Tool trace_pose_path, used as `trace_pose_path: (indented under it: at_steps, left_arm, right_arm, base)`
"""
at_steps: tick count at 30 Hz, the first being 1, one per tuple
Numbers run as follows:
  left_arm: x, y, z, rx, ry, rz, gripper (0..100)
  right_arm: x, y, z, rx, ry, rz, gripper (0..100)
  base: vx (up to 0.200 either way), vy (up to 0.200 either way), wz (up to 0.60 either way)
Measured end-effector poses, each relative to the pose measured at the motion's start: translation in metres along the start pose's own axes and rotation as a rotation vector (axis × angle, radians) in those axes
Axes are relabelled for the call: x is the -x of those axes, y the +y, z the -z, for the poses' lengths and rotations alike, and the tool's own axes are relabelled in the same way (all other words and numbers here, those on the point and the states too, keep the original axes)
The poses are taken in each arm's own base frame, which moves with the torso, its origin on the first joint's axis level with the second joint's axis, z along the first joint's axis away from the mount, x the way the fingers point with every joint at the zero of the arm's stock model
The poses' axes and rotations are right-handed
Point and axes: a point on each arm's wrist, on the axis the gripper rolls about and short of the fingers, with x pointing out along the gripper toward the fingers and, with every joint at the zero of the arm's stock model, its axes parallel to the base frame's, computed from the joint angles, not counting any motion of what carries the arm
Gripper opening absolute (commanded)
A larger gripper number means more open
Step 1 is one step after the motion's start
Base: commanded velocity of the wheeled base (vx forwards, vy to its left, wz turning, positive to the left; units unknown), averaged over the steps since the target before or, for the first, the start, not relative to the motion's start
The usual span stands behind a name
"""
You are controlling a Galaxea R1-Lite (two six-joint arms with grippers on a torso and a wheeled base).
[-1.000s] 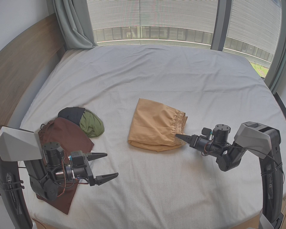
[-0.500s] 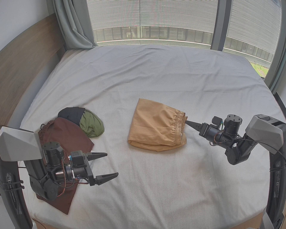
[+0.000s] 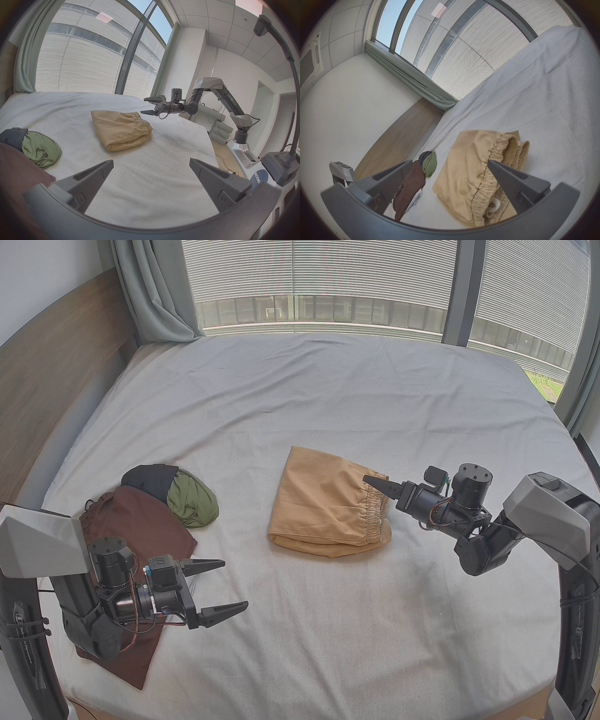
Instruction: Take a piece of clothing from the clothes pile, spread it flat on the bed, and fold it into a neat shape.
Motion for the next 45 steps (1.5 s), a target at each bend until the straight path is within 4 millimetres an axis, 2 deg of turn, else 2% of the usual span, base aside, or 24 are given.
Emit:
trace_pose_path:
  at_steps: [4, 11, 21, 27, 38, 45]
  left_arm:
    - [0.0, 0.0, 0.0, 0.0, 0.0, 0.0, 100]
    - [0.0, 0.0, 0.0, 0.001, 0.0, -0.001, 100]
    - [0.0, 0.0, 0.001, 0.003, 0.002, 0.0, 100]
    - [0.0, 0.0, 0.001, 0.003, 0.002, 0.0, 100]
    - [0.0, 0.0, 0.001, 0.004, 0.003, 0.001, 100]
    - [0.0, -0.001, -0.001, -0.001, -0.001, 0.003, 100]
  right_arm:
    - [-0.011, -0.001, 0.006, -0.007, 0.022, -0.005, 100]
    - [-0.021, -0.015, 0.016, -0.011, 0.034, 0.007, 100]
    - [-0.024, -0.037, 0.039, 0.0, 0.068, 0.039, 100]
    - [-0.024, -0.042, 0.044, -0.005, 0.075, 0.045, 100]
    - [-0.023, -0.04, 0.046, 0.001, 0.077, 0.05, 100]
    - [-0.018, -0.019, 0.038, 0.024, 0.069, 0.037, 100]
  base:
    - [0.0, 0.0, 0.0]
    - [0.0, 0.0, 0.0]
    - [0.0, 0.0, 0.0]
    - [0.0, 0.0, 0.0]
    - [0.0, 0.0, 0.0]
    - [0.0, 0.0, 0.0]
